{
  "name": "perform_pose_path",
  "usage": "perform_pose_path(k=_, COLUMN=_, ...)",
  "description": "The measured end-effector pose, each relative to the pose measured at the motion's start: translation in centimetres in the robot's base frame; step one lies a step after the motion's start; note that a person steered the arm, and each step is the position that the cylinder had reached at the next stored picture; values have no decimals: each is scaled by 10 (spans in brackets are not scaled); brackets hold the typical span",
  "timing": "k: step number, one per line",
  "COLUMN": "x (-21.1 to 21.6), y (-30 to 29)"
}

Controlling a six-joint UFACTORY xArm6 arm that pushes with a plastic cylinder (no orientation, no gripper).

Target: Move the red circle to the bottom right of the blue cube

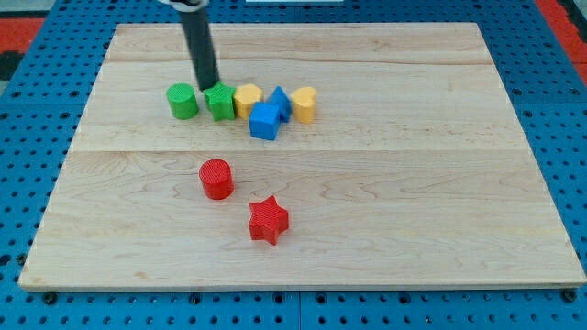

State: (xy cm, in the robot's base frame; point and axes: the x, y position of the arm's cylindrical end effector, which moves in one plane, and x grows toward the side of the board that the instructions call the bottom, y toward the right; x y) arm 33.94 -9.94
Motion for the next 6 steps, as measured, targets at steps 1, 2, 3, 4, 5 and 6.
perform_pose_path(k=1, x=21, y=11)
perform_pose_path(k=2, x=48, y=-9)
perform_pose_path(k=3, x=111, y=-49)
perform_pose_path(k=4, x=155, y=-61)
perform_pose_path(k=5, x=166, y=-17)
perform_pose_path(k=6, x=174, y=-1)
